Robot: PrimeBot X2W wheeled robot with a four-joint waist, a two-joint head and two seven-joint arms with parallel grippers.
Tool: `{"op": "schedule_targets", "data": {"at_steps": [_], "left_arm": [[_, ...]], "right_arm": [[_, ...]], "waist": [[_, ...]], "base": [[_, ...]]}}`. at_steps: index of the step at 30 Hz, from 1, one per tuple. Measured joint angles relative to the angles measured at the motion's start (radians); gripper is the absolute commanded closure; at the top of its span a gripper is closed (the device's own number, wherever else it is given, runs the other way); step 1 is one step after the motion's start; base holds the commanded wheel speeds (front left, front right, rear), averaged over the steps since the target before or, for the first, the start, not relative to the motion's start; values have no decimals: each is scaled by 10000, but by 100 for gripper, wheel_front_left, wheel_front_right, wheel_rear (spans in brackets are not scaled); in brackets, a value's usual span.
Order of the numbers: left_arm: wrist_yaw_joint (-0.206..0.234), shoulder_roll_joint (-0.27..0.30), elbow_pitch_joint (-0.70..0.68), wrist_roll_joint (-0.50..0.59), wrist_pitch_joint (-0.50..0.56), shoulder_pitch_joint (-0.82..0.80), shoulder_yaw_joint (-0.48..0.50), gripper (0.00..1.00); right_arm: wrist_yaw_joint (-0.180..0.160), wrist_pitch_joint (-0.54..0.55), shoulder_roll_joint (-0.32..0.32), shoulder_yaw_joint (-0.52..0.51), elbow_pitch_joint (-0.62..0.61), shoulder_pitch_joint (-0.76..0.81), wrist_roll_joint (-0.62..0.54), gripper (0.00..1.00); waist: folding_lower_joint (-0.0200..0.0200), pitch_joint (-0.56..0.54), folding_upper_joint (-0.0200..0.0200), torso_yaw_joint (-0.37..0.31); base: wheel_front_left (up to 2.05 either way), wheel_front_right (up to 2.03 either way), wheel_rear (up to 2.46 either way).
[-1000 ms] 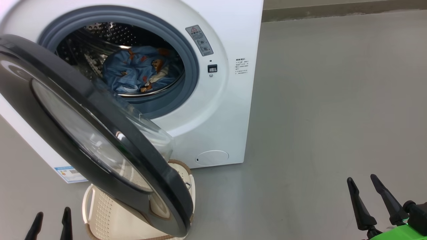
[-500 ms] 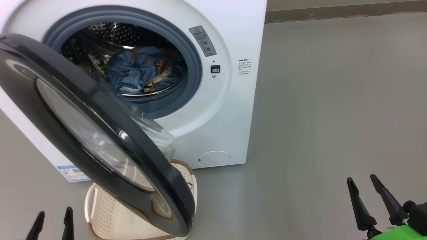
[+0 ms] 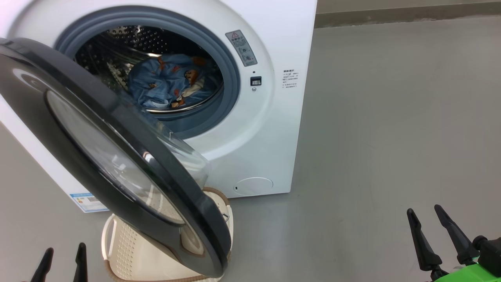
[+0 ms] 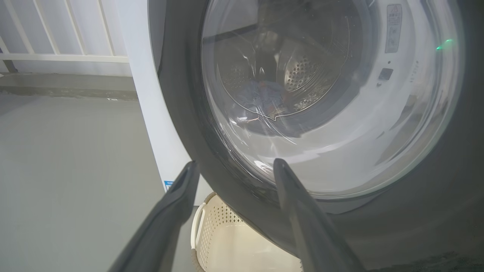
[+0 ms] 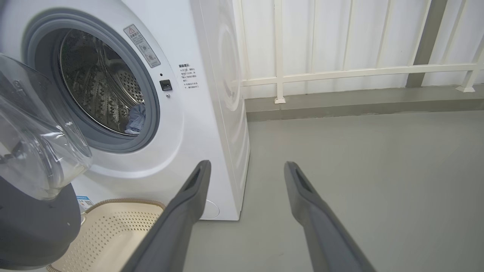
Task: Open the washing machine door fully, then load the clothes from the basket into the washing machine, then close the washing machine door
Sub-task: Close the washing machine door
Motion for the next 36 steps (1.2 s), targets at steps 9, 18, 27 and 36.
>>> {"op": "schedule_targets", "data": {"at_steps": [9, 18, 27, 36], "left_arm": [[0, -10, -48, 77, 0, -1, 0, 0], [0, -36, -52, 77, 0, -1, -13, 0], [0, -230, -59, 77, 0, 0, -25, 0], [0, -491, -105, 104, 0, 1, 69, 0]], "right_arm": [[0, 0, -2, 8, 2, 0, 0, 0], [0, -2, 8, 27, 0, 0, 0, 0], [0, 0, 144, 353, -222, -16, 86, 100], [0, -2, 410, 1384, -1515, -1010, 376, 100]], "waist": [[0, -3, -1, 7], [0, -5, 0, 11], [0, -11, 0, 157], [0, -91, 0, 575]], "base": [[0, 0, 0], [0, 0, 0], [0, 0, 0], [0, 0, 0]]}}
